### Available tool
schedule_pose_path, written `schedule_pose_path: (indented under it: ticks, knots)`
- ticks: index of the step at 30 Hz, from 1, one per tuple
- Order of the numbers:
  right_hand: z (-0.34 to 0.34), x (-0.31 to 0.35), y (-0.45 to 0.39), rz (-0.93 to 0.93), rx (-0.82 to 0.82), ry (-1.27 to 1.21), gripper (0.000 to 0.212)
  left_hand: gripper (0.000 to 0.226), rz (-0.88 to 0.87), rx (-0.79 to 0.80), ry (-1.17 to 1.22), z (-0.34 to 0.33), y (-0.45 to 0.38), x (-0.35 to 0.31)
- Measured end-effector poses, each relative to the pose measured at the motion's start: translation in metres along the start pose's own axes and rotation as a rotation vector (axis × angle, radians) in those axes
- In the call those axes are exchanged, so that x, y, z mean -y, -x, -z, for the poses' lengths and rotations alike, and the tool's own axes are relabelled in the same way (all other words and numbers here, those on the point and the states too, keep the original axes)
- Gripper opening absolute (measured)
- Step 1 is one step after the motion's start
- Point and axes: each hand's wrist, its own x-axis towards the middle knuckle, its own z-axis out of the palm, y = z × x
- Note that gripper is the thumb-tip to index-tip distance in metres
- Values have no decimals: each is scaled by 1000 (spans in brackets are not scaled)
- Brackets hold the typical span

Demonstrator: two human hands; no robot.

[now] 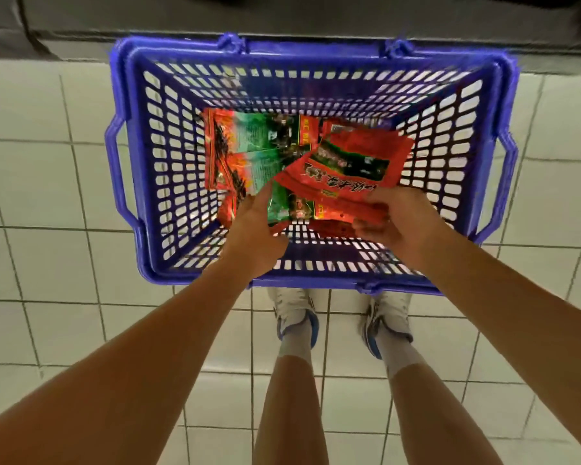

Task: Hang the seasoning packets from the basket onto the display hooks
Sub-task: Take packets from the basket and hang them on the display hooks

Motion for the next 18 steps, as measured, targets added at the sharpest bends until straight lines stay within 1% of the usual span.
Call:
schedule_pose_path:
  ticks: [1, 3, 5, 6, 7, 9, 10, 11, 12, 13, 14, 15, 16, 18]
  knots:
    - [-1, 2, 10, -2, 61, -5, 12, 83, -51, -35, 25, -2, 1, -1]
    - [-1, 6, 27, -16, 184, 8, 15, 70, -156, -129, 126, 1, 2, -6]
    - [0, 10, 37, -43, 282, 20, 18, 61, -198, -206, 266, 6, 5, -14]
    - [0, 11, 40, -62, 313, 25, 21, 62, -178, -200, 335, 10, 7, -19]
    - [1, 12, 43, -86, 335, 24, 25, 60, -161, -159, 430, 12, 9, -22]
    - [3, 14, 45, -112, 377, 27, 36, 38, -128, -50, 657, 17, 13, -28]
    - [4, 15, 44, -97, 376, 22, 42, 32, -97, -18, 735, 19, 14, -28]
    - [5, 15, 42, -61, 339, 13, 49, 26, -61, -8, 759, 22, 15, -30]
    - [8, 14, 36, -6, 257, 27, 55, 21, -28, -17, 723, 25, 15, -31]
    - [11, 13, 29, 74, 153, 67, 54, 15, -13, -21, 696, 27, 15, -32]
    - [13, 12, 22, 178, 58, 120, 44, 15, 4, 1, 703, 29, 14, -32]
    - [16, 10, 14, 264, 10, 170, 31, 21, 35, 47, 735, 30, 13, -33]
    - [17, 10, 10, 316, 19, 228, 29, 27, 70, 105, 768, 31, 11, -34]
    - [17, 11, 2, 317, 136, 320, 45, 31, 121, 207, 780, 33, 8, -36]
